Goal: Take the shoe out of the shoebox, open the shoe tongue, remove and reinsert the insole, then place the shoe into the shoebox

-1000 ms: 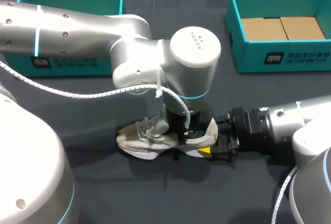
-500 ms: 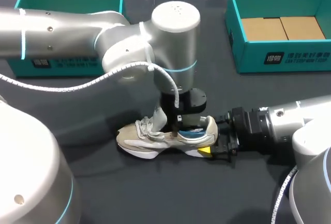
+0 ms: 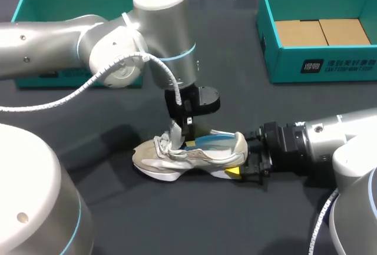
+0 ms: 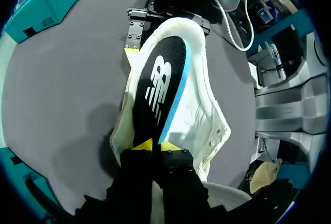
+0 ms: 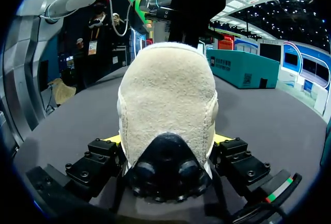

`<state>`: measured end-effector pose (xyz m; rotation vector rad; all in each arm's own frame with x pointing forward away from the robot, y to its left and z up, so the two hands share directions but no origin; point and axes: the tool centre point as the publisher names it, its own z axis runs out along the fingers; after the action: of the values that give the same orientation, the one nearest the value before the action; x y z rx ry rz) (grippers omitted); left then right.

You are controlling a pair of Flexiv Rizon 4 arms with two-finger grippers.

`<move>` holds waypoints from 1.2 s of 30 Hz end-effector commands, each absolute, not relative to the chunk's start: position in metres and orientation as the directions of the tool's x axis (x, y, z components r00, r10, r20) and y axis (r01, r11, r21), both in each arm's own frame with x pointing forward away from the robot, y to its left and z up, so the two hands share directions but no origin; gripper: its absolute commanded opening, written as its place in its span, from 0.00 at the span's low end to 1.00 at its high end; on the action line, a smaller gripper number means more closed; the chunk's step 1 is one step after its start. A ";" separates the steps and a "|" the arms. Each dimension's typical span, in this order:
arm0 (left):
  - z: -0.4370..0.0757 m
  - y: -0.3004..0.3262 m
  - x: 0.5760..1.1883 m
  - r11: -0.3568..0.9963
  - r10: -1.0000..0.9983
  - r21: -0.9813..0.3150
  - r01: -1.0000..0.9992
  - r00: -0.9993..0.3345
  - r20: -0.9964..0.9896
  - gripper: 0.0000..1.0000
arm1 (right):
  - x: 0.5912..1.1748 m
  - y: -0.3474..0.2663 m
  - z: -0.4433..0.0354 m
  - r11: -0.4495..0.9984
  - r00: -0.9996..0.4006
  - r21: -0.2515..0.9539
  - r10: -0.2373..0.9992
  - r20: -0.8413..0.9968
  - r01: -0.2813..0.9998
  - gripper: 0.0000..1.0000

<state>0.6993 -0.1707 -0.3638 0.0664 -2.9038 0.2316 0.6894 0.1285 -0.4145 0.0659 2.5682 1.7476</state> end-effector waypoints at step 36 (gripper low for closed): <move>-0.329 -0.224 0.692 0.946 -0.140 -0.280 -0.165 -0.984 0.106 0.00 | 0.689 0.129 -0.417 0.372 -0.999 0.928 0.054 -0.004 0.017 0.00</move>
<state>0.6929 -0.2157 -0.3275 0.2325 -3.0057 0.4713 0.6893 0.1281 -0.4150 0.0656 2.5684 1.7471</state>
